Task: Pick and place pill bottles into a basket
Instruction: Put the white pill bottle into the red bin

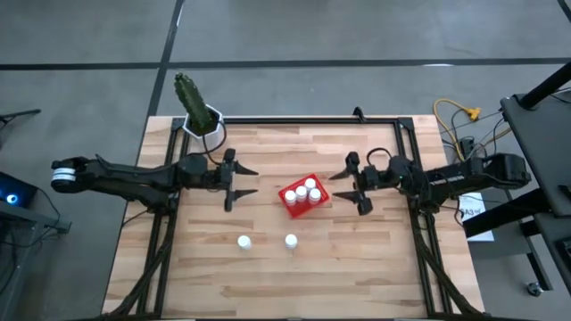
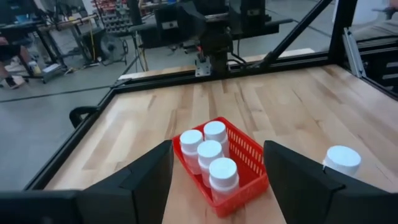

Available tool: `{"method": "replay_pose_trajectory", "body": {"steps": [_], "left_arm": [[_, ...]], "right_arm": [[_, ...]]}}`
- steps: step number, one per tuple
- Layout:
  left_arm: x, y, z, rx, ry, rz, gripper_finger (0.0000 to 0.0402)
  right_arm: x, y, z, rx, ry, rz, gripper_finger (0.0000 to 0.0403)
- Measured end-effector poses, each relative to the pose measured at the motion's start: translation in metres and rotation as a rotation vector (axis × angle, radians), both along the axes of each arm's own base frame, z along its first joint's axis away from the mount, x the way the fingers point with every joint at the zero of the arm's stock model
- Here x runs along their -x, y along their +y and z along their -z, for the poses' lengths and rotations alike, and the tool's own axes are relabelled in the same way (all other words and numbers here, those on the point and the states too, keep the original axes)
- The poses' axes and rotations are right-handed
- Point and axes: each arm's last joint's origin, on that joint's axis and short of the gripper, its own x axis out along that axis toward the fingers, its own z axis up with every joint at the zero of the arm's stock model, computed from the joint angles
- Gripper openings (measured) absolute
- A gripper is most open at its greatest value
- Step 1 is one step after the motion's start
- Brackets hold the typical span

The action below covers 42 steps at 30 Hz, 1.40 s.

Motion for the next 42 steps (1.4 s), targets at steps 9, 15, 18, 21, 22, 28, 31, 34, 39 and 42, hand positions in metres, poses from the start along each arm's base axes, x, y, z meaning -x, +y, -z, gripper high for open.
{"method": "replay_pose_trajectory", "body": {"steps": [9, 15, 18, 21, 22, 28, 31, 34, 39, 42], "left_arm": [[-0.001, -0.005, 0.001, 0.001, 0.008, 0.026, 0.0231], [-0.001, -0.006, 0.003, 0.003, 0.018, 0.032, 0.0231], [0.000, -0.007, 0.004, 0.005, 0.037, 0.041, 0.0231], [0.000, -0.008, 0.006, 0.027, 0.053, 0.044, 0.0231], [0.000, -0.009, 0.007, 0.031, 0.061, 0.045, 0.0231], [0.001, -0.009, 0.012, 0.053, 0.111, 0.043, 0.0231], [0.002, -0.009, 0.012, 0.060, 0.124, 0.041, 0.0231], [0.003, -0.009, 0.012, 0.061, 0.130, 0.041, 0.0231], [0.004, -0.009, 0.011, 0.060, 0.124, 0.038, 0.0231], [0.005, -0.009, 0.011, 0.057, 0.124, 0.038, 0.0231]], "right_arm": [[-0.009, 0.027, 0.006, -0.003, 0.055, -0.126, 0.0219], [-0.035, 0.047, 0.018, -0.009, 0.190, -0.197, 0.0219], [-0.052, 0.056, 0.022, -0.039, 0.259, -0.226, 0.0219], [-0.070, 0.062, 0.020, -0.051, 0.362, -0.240, 0.0219], [-0.075, 0.063, 0.020, -0.043, 0.413, -0.240, 0.0219], [-0.101, 0.065, -0.001, 0.012, 0.705, -0.216, 0.0219], [-0.109, 0.067, -0.015, 0.059, 0.788, -0.193, 0.0219], [-0.117, 0.067, -0.032, 0.095, 0.801, -0.184, 0.0219], [-0.124, 0.068, -0.047, 0.131, 0.839, -0.150, 0.0219], [-0.130, 0.073, -0.049, 0.169, 0.886, -0.104, 0.0219]]}}
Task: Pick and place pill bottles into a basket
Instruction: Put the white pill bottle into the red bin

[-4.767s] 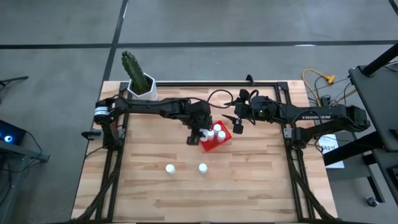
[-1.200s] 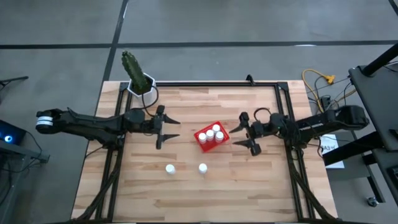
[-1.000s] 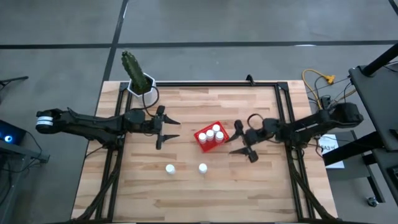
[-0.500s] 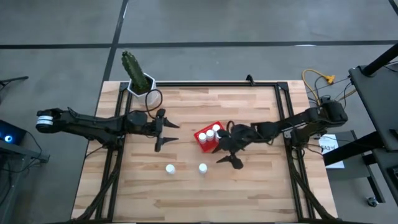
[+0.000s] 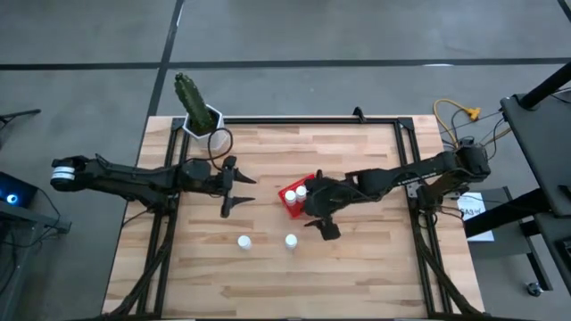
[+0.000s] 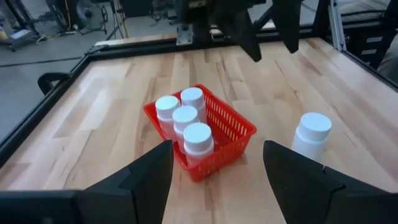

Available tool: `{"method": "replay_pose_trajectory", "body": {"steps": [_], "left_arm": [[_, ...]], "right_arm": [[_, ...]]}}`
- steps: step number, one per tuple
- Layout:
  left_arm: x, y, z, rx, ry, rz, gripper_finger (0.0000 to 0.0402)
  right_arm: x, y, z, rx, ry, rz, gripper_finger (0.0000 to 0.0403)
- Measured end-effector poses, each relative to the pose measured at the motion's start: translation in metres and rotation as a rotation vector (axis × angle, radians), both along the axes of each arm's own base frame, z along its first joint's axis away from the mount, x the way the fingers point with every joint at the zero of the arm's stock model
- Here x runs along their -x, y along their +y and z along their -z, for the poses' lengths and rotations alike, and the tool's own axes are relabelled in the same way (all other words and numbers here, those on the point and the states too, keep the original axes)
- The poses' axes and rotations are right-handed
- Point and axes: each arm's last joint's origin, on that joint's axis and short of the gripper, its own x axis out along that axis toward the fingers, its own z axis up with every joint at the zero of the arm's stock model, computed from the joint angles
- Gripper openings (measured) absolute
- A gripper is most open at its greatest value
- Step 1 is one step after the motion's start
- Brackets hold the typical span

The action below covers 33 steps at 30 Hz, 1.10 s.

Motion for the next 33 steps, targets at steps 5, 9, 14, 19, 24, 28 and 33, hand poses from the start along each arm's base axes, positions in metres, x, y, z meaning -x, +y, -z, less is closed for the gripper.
{"method": "replay_pose_trajectory", "body": {"steps": [5, 9, 14, 19, 24, 28, 33], "left_arm": [[0.000, 0.000, 0.000, -0.002, 0.000, 0.000, 0.0231], [0.000, 0.000, 0.000, -0.003, -0.002, 0.000, 0.0231], [0.000, 0.000, 0.000, -0.005, 0.000, 0.000, 0.0231], [0.001, 0.000, 0.001, -0.005, 0.003, 0.000, 0.0231], [0.001, 0.000, 0.004, -0.004, 0.012, -0.001, 0.0231], [0.002, 0.000, 0.005, -0.004, 0.014, -0.001, 0.0231], [0.002, 0.000, 0.005, -0.004, 0.013, -0.001, 0.0231]], "right_arm": [[-0.016, 0.018, 0.009, 0.061, 0.081, -0.028, 0.0219], [-0.028, 0.030, 0.014, 0.094, 0.133, -0.040, 0.0219], [-0.040, 0.041, 0.020, 0.150, 0.214, -0.028, 0.0219], [-0.050, 0.049, 0.024, 0.160, 0.233, -0.041, 0.0219], [-0.053, 0.052, 0.021, 0.156, 0.217, -0.047, 0.0219], [-0.055, 0.056, 0.023, 0.156, 0.219, -0.059, 0.0219], [-0.058, 0.057, 0.032, 0.159, 0.237, -0.064, 0.0219]]}}
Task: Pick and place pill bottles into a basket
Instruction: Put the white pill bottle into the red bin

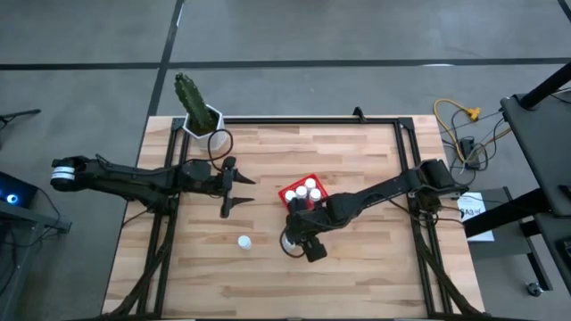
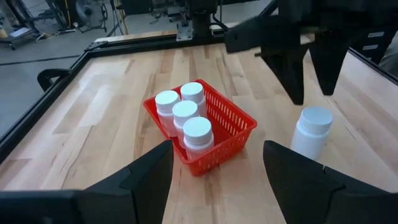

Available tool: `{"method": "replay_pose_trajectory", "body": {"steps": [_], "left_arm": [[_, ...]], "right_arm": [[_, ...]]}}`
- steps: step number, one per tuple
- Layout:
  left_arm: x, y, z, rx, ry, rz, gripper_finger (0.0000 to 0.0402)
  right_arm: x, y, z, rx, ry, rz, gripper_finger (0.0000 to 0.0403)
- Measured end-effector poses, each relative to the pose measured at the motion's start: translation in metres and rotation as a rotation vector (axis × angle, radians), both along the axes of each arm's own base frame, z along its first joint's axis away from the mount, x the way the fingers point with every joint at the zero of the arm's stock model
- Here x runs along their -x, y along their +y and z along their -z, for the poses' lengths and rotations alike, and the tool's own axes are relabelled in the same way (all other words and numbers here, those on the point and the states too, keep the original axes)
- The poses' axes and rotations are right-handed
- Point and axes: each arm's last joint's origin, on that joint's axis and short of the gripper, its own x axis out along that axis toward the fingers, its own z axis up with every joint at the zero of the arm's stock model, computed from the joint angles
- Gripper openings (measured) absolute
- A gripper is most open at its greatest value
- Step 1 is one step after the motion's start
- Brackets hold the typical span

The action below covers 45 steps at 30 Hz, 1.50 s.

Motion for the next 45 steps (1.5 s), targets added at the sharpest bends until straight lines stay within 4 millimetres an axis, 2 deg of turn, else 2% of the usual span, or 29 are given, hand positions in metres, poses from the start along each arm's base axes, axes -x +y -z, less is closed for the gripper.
{"method": "replay_pose_trajectory", "body": {"steps": [7, 26, 38, 45], "left_arm": [[0.000, 0.000, 0.001, 0.000, 0.002, 0.000, 0.0231], [0.000, 0.000, 0.001, 0.001, 0.002, 0.000, 0.0231], [0.000, 0.000, 0.001, 0.001, 0.002, 0.000, 0.0231], [0.000, 0.000, 0.001, 0.001, 0.003, 0.000, 0.0231]], "right_arm": [[-0.003, 0.001, 0.011, 0.006, 0.026, -0.004, 0.0219], [-0.008, 0.004, 0.010, -0.050, -0.008, -0.031, 0.0219], [-0.015, 0.006, 0.028, -0.039, -0.007, -0.046, 0.0219], [-0.015, 0.006, 0.028, -0.039, -0.006, -0.046, 0.0219]]}}
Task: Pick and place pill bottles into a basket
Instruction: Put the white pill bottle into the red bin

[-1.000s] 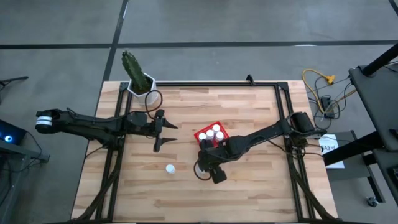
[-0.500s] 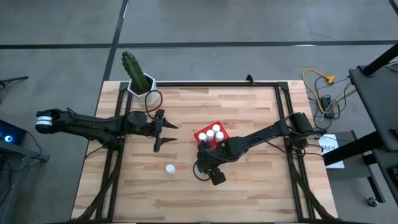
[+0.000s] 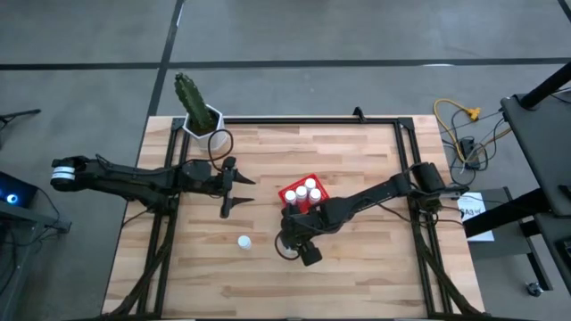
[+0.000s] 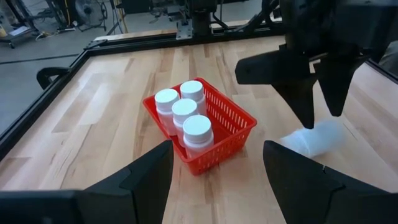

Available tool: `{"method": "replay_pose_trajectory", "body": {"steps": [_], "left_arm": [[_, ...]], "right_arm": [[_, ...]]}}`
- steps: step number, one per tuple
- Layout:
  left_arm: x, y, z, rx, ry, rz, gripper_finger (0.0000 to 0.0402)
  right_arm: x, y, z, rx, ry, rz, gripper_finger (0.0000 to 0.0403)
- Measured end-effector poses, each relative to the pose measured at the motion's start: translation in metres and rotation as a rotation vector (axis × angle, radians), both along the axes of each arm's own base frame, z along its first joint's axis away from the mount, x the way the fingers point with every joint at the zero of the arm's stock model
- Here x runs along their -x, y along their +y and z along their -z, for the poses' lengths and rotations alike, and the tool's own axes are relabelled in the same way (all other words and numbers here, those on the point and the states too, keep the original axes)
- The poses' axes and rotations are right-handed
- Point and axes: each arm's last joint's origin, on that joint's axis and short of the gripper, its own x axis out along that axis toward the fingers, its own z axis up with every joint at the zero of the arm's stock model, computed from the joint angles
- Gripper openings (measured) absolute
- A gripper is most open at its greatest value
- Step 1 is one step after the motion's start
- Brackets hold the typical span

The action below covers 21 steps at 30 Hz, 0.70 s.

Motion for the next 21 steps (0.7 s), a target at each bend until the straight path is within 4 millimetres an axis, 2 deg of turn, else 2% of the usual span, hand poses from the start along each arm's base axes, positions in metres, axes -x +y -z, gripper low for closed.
{"method": "replay_pose_trajectory", "body": {"steps": [21], "left_arm": [[0.0006, 0.0000, 0.0016, 0.000, 0.005, 0.000, 0.0231]], "right_arm": [[-0.0023, -0.0084, -0.0024, 0.022, -0.020, -0.012, 0.0219]]}}
